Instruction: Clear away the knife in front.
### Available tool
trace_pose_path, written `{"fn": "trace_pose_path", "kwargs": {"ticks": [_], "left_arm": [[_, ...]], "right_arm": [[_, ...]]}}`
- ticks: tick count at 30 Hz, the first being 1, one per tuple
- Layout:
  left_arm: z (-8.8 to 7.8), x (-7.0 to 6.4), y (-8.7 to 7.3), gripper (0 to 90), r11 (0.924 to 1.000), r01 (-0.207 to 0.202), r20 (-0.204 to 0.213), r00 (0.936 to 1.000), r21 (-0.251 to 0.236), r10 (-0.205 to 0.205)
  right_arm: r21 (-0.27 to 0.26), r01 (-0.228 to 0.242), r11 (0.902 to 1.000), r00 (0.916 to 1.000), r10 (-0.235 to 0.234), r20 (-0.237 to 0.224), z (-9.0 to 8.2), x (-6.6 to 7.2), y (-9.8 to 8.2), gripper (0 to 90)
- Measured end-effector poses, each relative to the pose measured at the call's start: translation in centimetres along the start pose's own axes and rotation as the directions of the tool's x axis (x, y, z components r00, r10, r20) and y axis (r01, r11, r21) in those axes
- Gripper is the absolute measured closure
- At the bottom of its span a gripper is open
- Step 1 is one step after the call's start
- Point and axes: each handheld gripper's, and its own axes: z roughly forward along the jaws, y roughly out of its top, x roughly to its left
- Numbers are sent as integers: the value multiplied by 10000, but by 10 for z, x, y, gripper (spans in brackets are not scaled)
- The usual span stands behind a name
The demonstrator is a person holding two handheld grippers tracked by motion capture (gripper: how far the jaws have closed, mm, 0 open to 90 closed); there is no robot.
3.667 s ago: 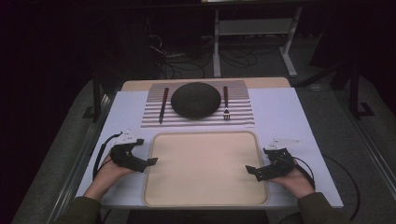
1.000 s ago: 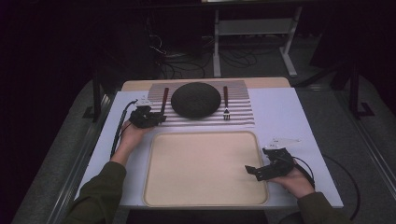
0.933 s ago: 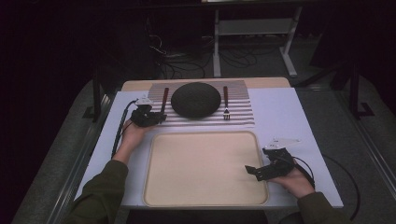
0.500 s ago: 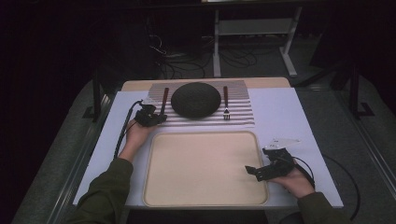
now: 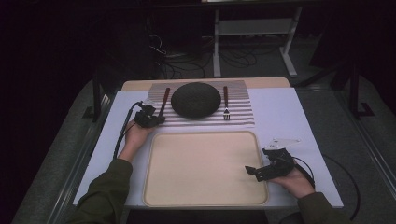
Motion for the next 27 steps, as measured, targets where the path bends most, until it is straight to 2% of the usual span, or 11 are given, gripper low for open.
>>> {"fn": "trace_pose_path", "kwargs": {"ticks": [20,25,27], "left_arm": [[-12,21,-11,900,9990,443,-690,9966,-55,-446],[-15,19,-10,893,9990,431,-598,9973,-104,-437],[-21,17,-8,855,9990,432,-471,9979,-142,-439]], "right_arm": [[21,3,10000,10000,-3,-4,0,0,0,0],[14,1,10000,10000,-1,-11,0,1,0,0],[10,4,10000,10000,-4,-10,0,0,0,0]]}}
